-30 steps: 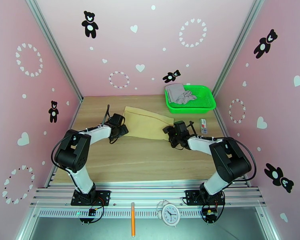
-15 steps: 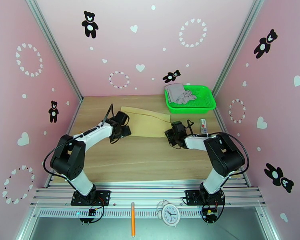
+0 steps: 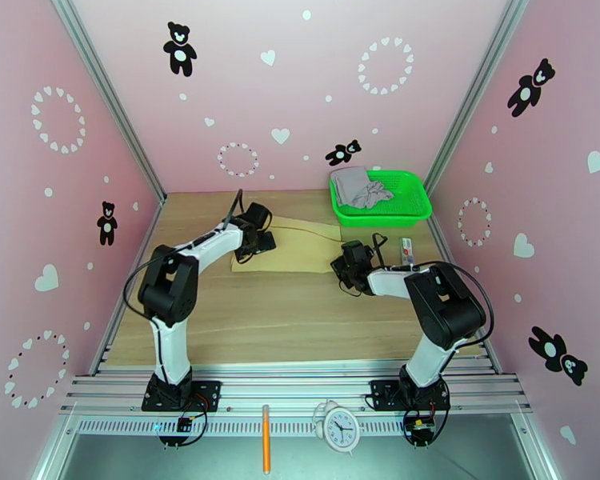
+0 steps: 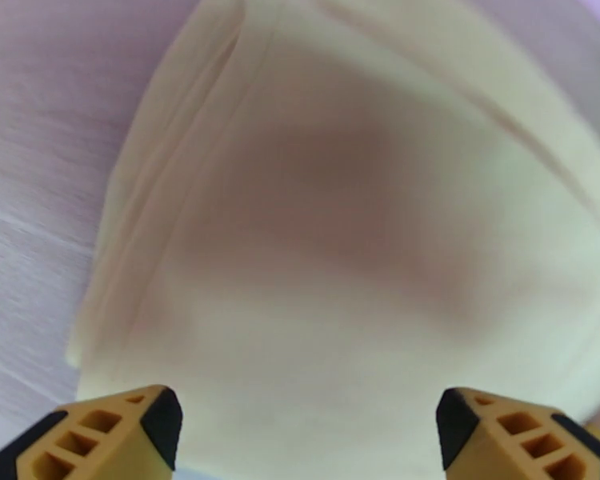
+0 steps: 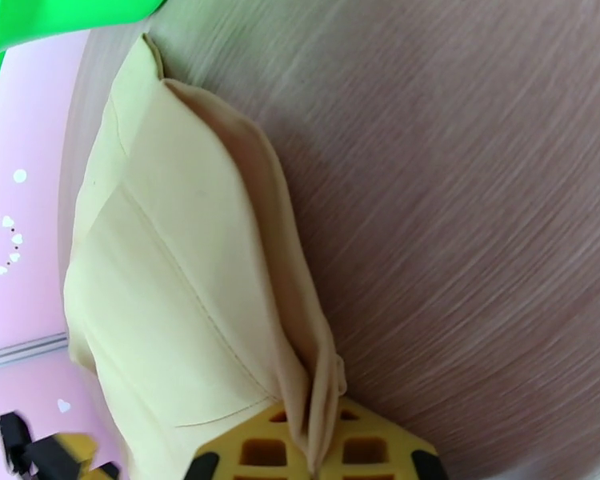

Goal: Fold and stack the mixed laundry pile

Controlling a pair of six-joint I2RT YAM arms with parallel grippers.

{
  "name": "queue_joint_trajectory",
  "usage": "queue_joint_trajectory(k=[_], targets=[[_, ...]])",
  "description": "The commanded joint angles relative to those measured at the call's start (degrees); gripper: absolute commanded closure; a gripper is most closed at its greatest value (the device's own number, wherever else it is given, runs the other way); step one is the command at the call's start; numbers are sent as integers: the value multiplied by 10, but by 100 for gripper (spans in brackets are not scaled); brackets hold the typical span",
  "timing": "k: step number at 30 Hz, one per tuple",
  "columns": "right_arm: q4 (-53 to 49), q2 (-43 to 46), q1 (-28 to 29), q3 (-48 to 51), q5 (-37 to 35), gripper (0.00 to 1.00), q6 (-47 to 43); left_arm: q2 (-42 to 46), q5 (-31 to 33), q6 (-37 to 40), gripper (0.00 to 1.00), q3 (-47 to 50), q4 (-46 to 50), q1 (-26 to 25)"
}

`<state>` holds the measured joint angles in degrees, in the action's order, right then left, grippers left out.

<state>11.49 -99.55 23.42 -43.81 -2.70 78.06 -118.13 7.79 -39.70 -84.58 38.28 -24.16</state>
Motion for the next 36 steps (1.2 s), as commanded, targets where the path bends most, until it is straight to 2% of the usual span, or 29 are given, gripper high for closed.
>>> queue_joint_trajectory(k=[1, 7, 12, 19, 28, 36], targets=[[-74, 37, 9, -10, -31, 100, -81, -1, 16, -30, 10, 39, -26, 11], [-126, 94, 39, -48, -56, 100, -178, -5, 15, -32, 10, 52, -31, 13], [-163, 101, 67, -107, -68, 100, -275, 8, 7, -31, 10, 58, -29, 11], [-224, 16, 94, -257, -13, 100, -372, 48, -18, -18, 10, 55, -20, 10], [-273, -69, 164, -394, 25, 100, -445, 118, 3, 9, 9, 8, 28, 21], [-309, -105, 193, -439, 59, 100, -529, 181, 15, 9, 8, 67, 23, 66]])
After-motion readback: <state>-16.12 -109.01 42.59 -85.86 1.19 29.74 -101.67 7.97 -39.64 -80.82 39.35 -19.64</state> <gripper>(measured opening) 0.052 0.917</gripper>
